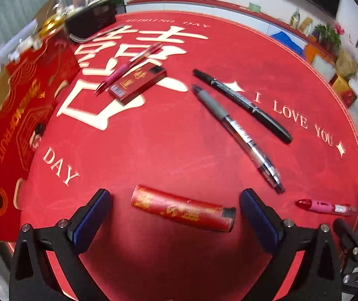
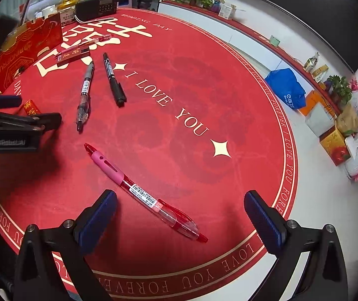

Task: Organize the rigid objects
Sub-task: 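Move the left tool to the red tube while the right tool approaches another pink pen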

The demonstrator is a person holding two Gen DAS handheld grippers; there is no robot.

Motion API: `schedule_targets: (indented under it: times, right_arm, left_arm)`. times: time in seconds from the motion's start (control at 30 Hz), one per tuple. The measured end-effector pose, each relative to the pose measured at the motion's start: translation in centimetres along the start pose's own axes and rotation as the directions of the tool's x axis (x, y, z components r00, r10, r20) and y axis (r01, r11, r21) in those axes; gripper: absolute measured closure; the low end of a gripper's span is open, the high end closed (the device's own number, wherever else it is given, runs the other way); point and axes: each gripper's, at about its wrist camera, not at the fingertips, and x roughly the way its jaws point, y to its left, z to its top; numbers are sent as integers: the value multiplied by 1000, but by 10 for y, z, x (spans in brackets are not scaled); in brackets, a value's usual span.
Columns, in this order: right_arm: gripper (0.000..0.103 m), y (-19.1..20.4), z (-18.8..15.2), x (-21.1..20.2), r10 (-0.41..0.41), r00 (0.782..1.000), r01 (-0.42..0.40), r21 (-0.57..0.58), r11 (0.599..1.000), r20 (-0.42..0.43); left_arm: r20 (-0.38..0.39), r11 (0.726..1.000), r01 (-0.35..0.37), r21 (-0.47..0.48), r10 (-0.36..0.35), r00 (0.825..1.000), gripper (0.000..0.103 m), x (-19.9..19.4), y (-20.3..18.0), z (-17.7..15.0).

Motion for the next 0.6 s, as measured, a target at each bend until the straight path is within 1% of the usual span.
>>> schedule_targets:
  times: [0.07,0.2,0.27,0.37,0.4,0.5,0.53,0.6]
  right_arm:
    - [1,0,1,-1,10,1000,-10,5,1000,1]
    - [1,5,4,1,25,1000,-25,-20,999,2]
    - [1,9,5,6,35,999,-36,-45,998,-9]
    - [1,12,8,15,45,999,-47,-66,997,-31]
    - [1,12,9,17,52,998,-54,-66,996,-34]
    - [1,8,11,19,75,996,-77,-49,996,-48]
    - [1,7,12,20,84,995,-86,-42,995,-54]
    - [1,3,12,22,108,992,-109,-17,994,-71]
  left_arm:
    - [-3,1000,-23,7,23,1000,0,-4,10,-5]
    - [57,995,-78,58,75,996,0,-13,46,-20]
    - [59,994,-90,59,87,994,0,-14,63,-21]
    - [16,996,-90,4,90,996,0,-12,83,-21]
    - [7,997,-79,-27,79,997,0,-14,87,-23]
    - [-33,993,-13,-118,9,999,0,-11,91,-27]
    - [-25,992,-28,-120,25,999,0,-12,88,-27]
    - [-8,994,-23,-109,23,1000,0,-11,80,-25]
